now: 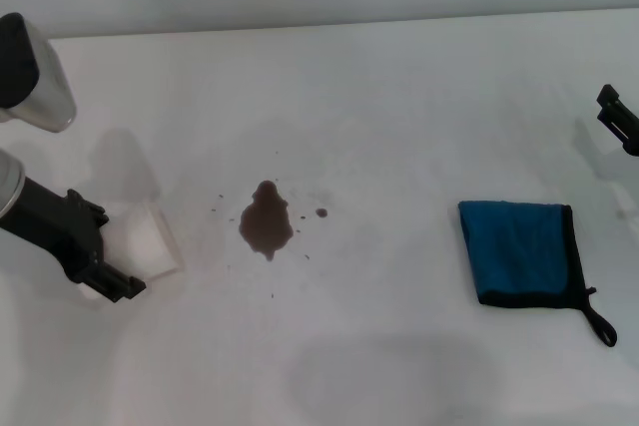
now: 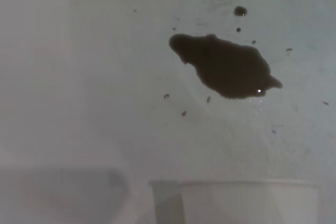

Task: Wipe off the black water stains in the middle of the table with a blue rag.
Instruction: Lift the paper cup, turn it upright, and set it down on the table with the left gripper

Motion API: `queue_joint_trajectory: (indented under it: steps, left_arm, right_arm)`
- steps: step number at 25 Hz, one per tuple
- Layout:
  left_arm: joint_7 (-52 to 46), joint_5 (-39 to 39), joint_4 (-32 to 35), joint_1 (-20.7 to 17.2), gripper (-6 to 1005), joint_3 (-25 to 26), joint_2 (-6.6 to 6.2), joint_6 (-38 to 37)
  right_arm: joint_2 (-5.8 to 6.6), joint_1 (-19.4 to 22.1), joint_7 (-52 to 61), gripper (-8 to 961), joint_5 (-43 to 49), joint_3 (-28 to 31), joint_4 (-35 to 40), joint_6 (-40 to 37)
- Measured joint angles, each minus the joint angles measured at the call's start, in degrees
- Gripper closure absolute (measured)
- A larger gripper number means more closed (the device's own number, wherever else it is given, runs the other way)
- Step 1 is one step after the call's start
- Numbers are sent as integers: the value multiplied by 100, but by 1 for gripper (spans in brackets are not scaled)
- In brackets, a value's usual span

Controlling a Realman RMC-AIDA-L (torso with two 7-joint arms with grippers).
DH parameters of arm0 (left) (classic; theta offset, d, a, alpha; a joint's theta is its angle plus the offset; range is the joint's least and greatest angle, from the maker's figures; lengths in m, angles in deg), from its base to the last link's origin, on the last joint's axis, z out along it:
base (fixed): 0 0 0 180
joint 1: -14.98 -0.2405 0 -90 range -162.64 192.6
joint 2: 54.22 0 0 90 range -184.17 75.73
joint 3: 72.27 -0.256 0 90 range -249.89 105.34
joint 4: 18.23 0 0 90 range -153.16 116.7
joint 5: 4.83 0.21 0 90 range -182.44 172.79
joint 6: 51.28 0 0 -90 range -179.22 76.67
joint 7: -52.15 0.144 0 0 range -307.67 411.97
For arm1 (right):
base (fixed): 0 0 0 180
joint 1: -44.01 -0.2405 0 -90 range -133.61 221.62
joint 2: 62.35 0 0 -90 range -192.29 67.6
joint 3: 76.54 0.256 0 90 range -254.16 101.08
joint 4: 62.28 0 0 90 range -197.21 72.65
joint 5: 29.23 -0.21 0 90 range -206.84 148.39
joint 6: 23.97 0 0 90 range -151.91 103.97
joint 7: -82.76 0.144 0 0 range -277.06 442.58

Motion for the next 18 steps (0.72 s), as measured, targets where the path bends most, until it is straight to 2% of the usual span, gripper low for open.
queue_joint_trajectory:
  steps: [18]
  left_arm:
    - [-138,13,81,28,127,0,11,77]
  right_arm:
    - [-3,0,-4,81,1,0,0,-112]
